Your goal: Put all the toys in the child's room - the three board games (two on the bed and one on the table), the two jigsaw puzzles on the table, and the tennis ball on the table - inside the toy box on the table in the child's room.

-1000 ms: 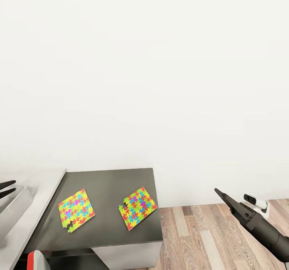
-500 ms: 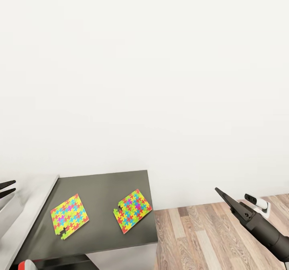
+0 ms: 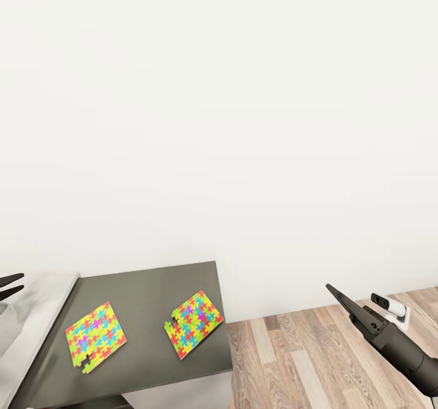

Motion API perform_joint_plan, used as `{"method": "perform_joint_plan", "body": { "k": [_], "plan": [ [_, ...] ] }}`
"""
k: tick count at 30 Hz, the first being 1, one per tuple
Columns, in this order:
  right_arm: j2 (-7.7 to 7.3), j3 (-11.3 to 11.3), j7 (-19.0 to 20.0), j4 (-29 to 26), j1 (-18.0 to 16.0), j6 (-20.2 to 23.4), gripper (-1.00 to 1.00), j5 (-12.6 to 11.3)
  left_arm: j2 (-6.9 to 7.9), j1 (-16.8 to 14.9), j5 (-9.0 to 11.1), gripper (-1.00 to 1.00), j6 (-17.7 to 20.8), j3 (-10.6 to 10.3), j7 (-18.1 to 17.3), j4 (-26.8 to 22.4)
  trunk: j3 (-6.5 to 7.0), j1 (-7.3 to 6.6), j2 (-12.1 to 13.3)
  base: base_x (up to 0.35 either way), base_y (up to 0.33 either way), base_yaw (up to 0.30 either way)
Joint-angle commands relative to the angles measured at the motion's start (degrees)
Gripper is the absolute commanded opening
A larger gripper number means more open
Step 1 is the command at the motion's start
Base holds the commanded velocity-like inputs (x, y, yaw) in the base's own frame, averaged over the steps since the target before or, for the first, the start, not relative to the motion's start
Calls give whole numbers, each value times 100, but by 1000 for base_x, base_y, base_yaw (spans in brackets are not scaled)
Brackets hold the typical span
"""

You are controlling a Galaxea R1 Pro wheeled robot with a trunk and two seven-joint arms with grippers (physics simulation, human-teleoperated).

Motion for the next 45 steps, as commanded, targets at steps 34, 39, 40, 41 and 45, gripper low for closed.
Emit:
{"method": "perform_joint_plan", "body": {
  "k": [34,39,40,41,45],
  "plan": [
    [-2,19,-16,0,-5,39,100,-20,-26,-5,-15,100,61,6,-27,2,258,4,-12,0,-192,-109],
    [-1,22,-21,0,-5,39,100,-20,-57,-5,-15,100,61,6,-27,0,262,4,-12,24,-259,-53],
    [-1,22,-22,0,-5,39,100,-20,-63,-5,-15,100,61,6,-27,-2,263,4,-12,43,-170,-138],
    [-1,22,-23,0,-5,40,100,-20,-68,-5,-15,100,61,6,-27,-1,263,4,-12,34,-136,-166],
    [-4,23,-25,4,-5,45,100,-20,-85,-5,-15,100,56,6,-27,-5,264,4,-12,18,-70,-222]
  ]
}}
